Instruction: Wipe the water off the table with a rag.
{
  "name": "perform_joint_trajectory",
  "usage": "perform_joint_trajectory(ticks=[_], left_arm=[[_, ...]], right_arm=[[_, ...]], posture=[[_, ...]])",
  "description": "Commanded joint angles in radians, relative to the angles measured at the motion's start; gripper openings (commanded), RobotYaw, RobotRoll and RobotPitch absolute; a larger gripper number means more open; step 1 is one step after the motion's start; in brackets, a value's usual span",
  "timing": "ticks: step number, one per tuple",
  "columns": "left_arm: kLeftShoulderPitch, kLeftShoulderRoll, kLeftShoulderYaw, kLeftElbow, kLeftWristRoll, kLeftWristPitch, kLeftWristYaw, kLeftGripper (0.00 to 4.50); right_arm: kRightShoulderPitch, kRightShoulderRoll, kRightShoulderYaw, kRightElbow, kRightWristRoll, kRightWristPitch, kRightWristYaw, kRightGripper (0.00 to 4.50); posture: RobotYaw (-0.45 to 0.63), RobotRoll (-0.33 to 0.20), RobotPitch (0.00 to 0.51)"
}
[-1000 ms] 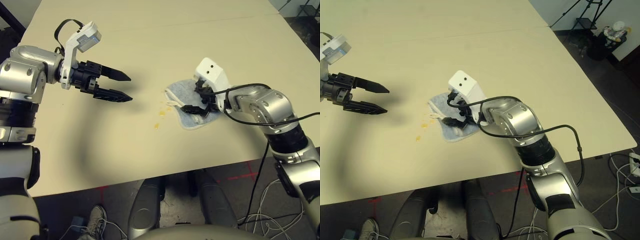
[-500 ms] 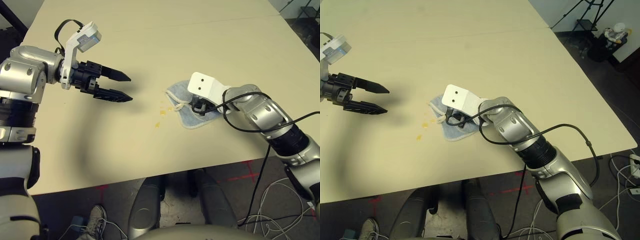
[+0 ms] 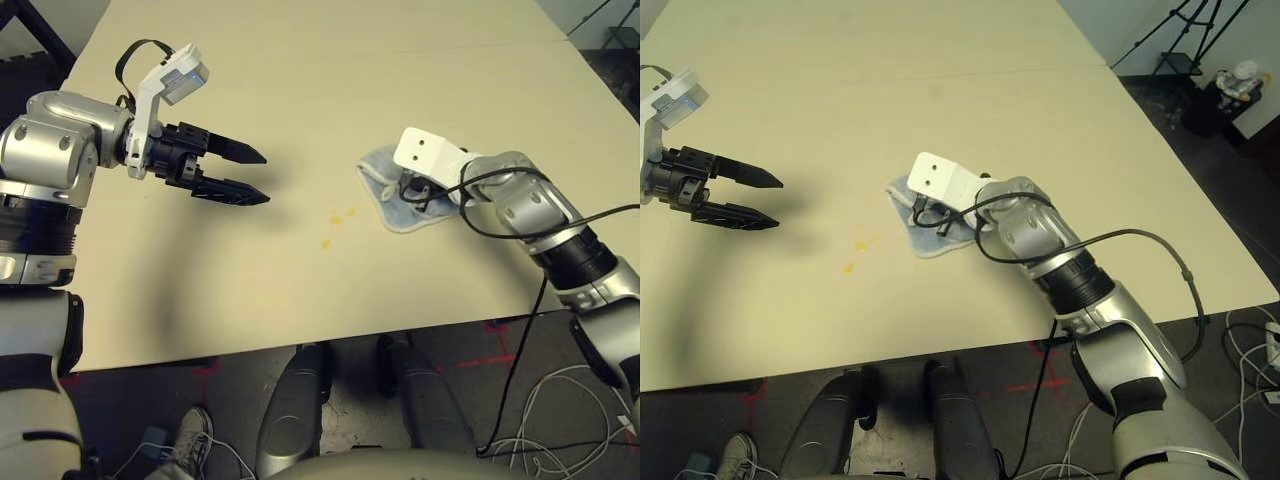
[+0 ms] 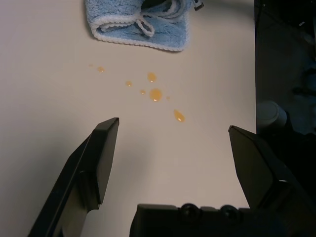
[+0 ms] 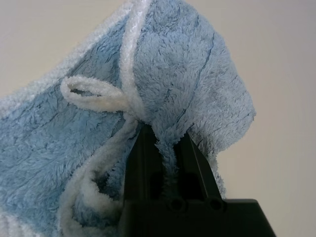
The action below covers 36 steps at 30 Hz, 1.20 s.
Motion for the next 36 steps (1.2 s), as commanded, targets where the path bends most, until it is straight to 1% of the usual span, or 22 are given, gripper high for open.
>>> perform_joint_trajectory(ticks=[1, 7, 13, 23, 32, 36], left_arm=[[-0.005, -0.004, -0.004, -0.011, 0.011, 0.005, -0.003, 4.5], [-0.007, -0.007, -0.005, -0.006, 0.014, 0.002, -0.003, 4.5], [-0.01, -0.011, -0.007, 0.001, 0.02, 0.0, -0.008, 4.5], [-0.011, -0.019, -0.016, 0.018, 0.021, -0.011, -0.009, 4.5], [0.001, -0.003, -0.012, 0.022, 0.018, -0.01, -0.009, 4.5], [0.001, 0.001, -0.009, 0.022, 0.018, -0.009, -0.009, 4.5]], right_arm=[[0.044, 0.065, -0.017, -0.112, 0.125, 0.206, 0.103, 0.12], [0.022, 0.122, -0.017, -0.327, 0.247, 0.425, 0.155, 0.11], [-0.014, 0.141, 0.022, -0.419, 0.32, 0.503, 0.166, 0.11], [-0.1, 0.23, 0.121, -0.382, 0.348, 0.475, 0.162, 0.11], [-0.095, 0.272, 0.159, -0.324, 0.339, 0.44, 0.153, 0.1], [-0.07, 0.289, 0.189, -0.291, 0.325, 0.418, 0.145, 0.1]], posture=[[0.18, 0.0, 0.288], [0.18, 0.0, 0.292], [0.18, 0.0, 0.302], [0.18, 0.0, 0.322], [0.21, 0.0, 0.328], [0.22, 0.0, 0.325]])
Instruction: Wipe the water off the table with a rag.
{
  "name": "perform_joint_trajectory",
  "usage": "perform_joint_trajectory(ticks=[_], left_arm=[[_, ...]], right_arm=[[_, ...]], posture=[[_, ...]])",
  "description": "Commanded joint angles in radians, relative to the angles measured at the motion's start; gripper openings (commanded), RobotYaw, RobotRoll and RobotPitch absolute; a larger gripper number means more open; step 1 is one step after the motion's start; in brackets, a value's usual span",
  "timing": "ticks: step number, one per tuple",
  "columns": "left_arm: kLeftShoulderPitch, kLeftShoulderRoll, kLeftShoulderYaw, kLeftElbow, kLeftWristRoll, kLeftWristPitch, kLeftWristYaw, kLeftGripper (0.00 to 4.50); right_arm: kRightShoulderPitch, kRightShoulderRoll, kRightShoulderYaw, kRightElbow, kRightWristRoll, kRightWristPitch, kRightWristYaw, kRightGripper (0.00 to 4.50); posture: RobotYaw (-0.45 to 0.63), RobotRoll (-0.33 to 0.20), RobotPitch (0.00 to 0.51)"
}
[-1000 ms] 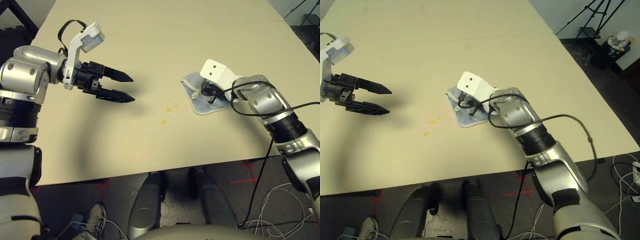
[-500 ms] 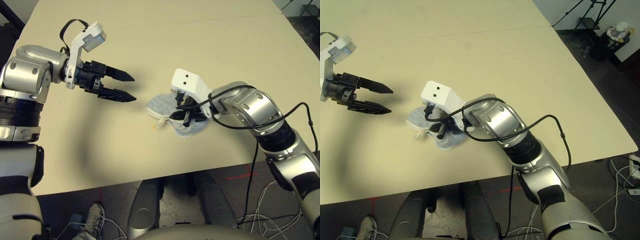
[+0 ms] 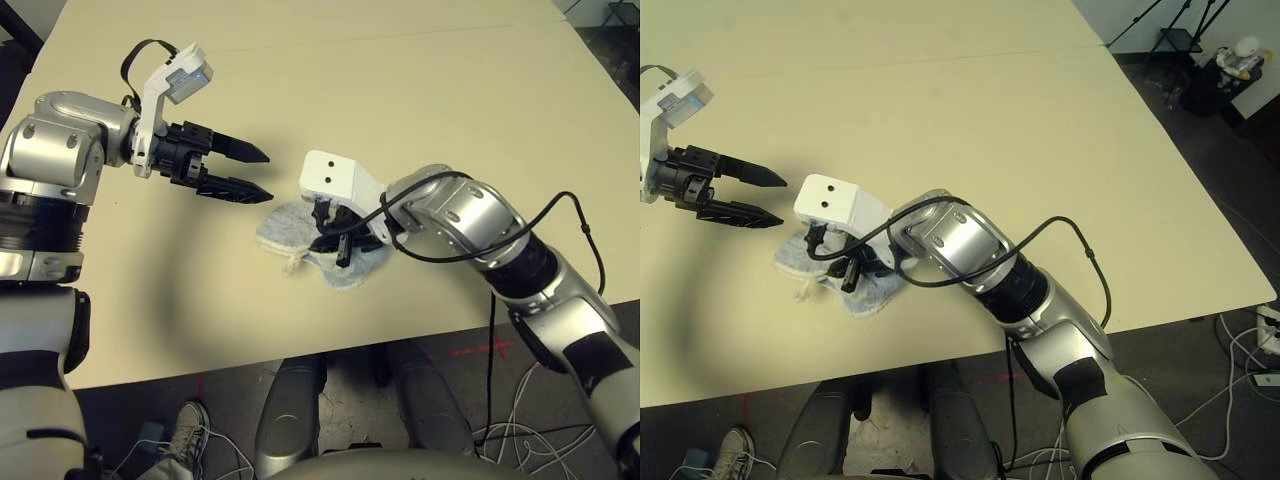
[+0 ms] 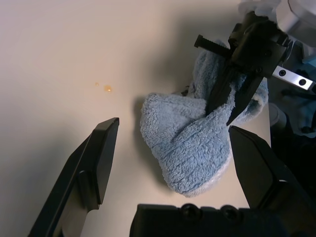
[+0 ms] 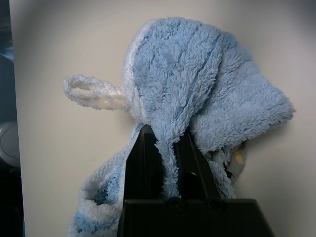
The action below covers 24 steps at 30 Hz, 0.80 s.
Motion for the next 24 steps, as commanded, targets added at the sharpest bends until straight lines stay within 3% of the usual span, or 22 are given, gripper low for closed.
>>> perform_joint_trajectory(ticks=[1, 12, 24], left_arm=[[0.008, 0.015, -0.008, 0.003, 0.007, -0.006, -0.009, 4.5], [-0.003, 0.001, 0.005, 0.037, 0.029, -0.02, 0.003, 4.5], [-0.013, -0.027, 0.005, 0.057, 0.04, -0.029, 0.009, 4.5]], right_arm=[[0.033, 0.016, 0.058, 0.031, -0.006, -0.031, -0.007, 0.1], [0.03, 0.039, 0.077, 0.194, -0.09, -0.151, -0.04, 0.1], [-0.096, 0.074, -0.014, 0.693, -0.252, -0.477, -0.161, 0.1]], posture=[[0.22, 0.0, 0.325], [0.23, 0.0, 0.339], [0.22, 0.0, 0.346]])
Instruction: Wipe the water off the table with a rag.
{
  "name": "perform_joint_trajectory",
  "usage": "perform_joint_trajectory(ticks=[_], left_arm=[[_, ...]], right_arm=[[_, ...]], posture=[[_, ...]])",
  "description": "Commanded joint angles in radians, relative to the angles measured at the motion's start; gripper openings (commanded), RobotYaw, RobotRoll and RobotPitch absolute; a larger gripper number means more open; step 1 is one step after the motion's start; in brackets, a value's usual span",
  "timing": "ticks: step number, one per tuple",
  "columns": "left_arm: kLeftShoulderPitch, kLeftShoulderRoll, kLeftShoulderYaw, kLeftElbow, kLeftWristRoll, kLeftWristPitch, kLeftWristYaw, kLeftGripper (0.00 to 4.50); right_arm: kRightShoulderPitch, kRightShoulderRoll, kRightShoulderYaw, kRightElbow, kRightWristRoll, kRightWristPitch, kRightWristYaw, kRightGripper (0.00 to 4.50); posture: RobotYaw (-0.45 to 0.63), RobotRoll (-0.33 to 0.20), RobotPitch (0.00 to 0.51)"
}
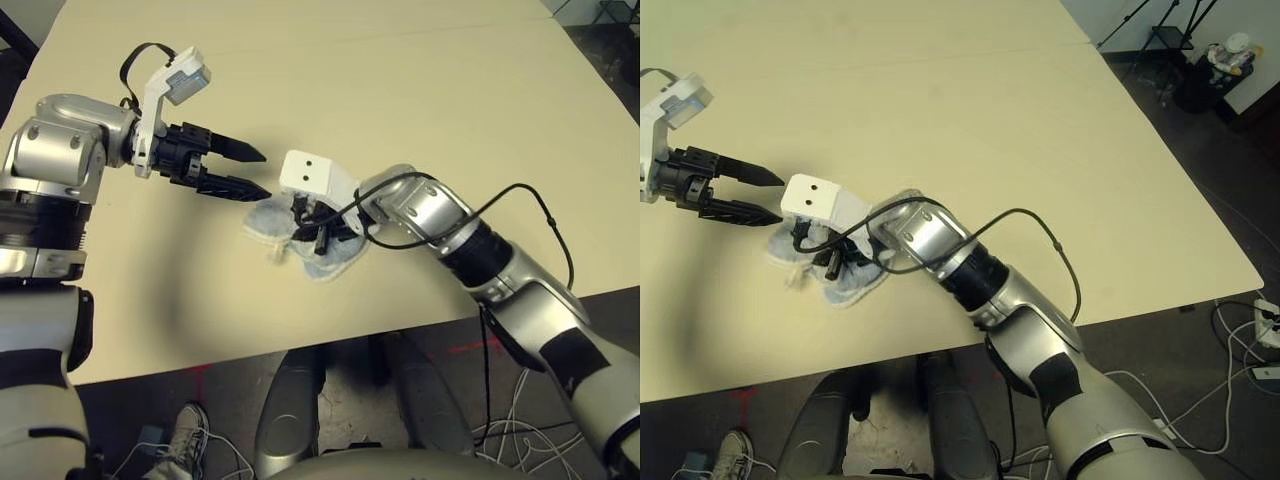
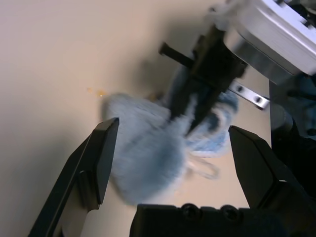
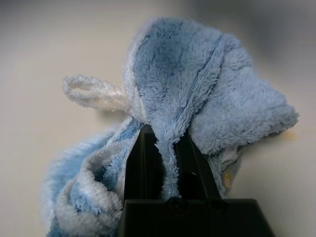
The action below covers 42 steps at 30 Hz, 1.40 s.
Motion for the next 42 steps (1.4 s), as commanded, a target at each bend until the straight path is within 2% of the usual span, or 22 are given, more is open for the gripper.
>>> perform_joint_trajectory(ticks=[1, 12, 18, 21, 24, 27, 33, 36, 42], left_arm=[[-0.004, -0.001, 0.004, 0.005, 0.01, -0.002, -0.001, 4.5], [-0.01, -0.017, 0.005, 0.008, 0.011, -0.003, 0.008, 4.5], [-0.028, -0.044, 0.016, 0.035, 0.017, -0.028, 0.039, 4.5], [-0.064, -0.102, 0.051, 0.097, 0.03, -0.082, 0.132, 4.5], [-0.121, -0.196, 0.116, 0.209, 0.057, -0.197, 0.314, 4.5], [-0.171, -0.274, 0.187, 0.317, 0.07, -0.307, 0.492, 4.5], [-0.222, -0.367, 0.316, 0.491, 0.092, -0.55, 0.813, 4.5], [-0.196, -0.39, 0.361, 0.52, 0.097, -0.655, 0.933, 4.5], [-0.094, -0.423, 0.38, 0.515, 0.123, -0.789, 1.074, 4.5]], right_arm=[[-0.002, -0.038, -0.028, 0.216, -0.127, -0.063, -0.12, 0.1], [-0.07, -0.116, -0.095, 0.589, -0.267, -0.278, -0.264, 0.1], [-0.094, -0.16, -0.176, 0.716, -0.268, -0.341, -0.318, 0.1], [-0.118, -0.177, -0.256, 0.746, -0.24, -0.381, -0.391, 0.1], [-0.172, -0.229, -0.369, 0.774, -0.216, -0.44, -0.562, 0.1], [-0.201, -0.291, -0.419, 0.793, -0.22, -0.428, -0.621, 0.1], [-0.21, -0.399, -0.464, 0.69, -0.235, -0.366, -0.568, 0.09], [-0.189, -0.464, -0.483, 0.542, -0.235, -0.28, -0.513, 0.09], [-0.05, -0.598, -0.502, 0.155, -0.231, -0.039, -0.383, 0.09]], posture=[[0.22, 0.0, 0.346], [0.21, 0.0, 0.339], [0.2, 0.0, 0.336], [0.2, 0.0, 0.334], [0.2, 0.0, 0.334], [0.2, 0.0, 0.334], [0.2, 0.0, 0.336], [0.19, 0.0, 0.333], [0.17, 0.0, 0.325]])
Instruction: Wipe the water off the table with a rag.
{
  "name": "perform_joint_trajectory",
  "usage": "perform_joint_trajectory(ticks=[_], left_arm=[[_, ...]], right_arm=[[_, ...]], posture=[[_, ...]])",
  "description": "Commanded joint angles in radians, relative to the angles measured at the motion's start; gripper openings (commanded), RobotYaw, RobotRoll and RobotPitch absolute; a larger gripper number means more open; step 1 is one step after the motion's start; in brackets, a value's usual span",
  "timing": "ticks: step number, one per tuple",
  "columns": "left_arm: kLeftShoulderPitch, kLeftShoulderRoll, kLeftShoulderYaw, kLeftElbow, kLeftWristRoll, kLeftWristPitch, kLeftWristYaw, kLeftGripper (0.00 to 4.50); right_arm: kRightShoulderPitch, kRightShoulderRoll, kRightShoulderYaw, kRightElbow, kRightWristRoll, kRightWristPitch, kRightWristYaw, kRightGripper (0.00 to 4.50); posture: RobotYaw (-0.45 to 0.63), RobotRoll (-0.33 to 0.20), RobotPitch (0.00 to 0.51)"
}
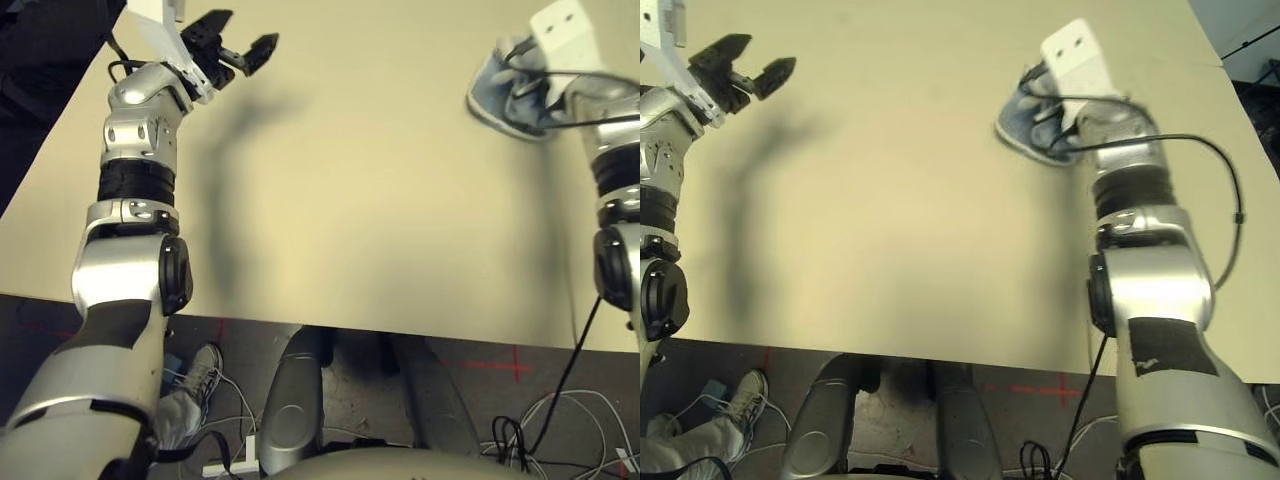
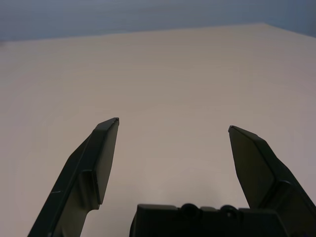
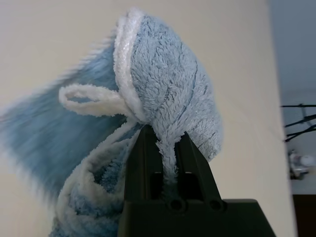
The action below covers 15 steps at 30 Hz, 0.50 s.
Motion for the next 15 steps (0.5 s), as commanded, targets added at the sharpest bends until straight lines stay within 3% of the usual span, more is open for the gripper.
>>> perform_joint_trajectory(ticks=[1, 8, 15], left_arm=[[0.065, -0.022, 0.021, -0.001, 0.011, -0.048, 0.062, 4.5], [0.135, -0.061, 0.017, -0.062, 0.008, -0.058, 0.092, 4.5], [0.13, -0.065, 0.024, -0.047, 0.009, -0.086, 0.119, 4.5]], right_arm=[[0.084, -0.066, -0.015, -0.184, 0.0, 0.138, 0.086, 0.09], [0.177, -0.217, -0.046, -0.444, 0.022, 0.336, 0.224, 0.08], [0.091, -0.304, -0.093, -0.431, -0.052, 0.267, 0.137, 0.08]], posture=[[0.17, 0.0, 0.325], [0.14, 0.0, 0.316], [0.13, 0.0, 0.311]])
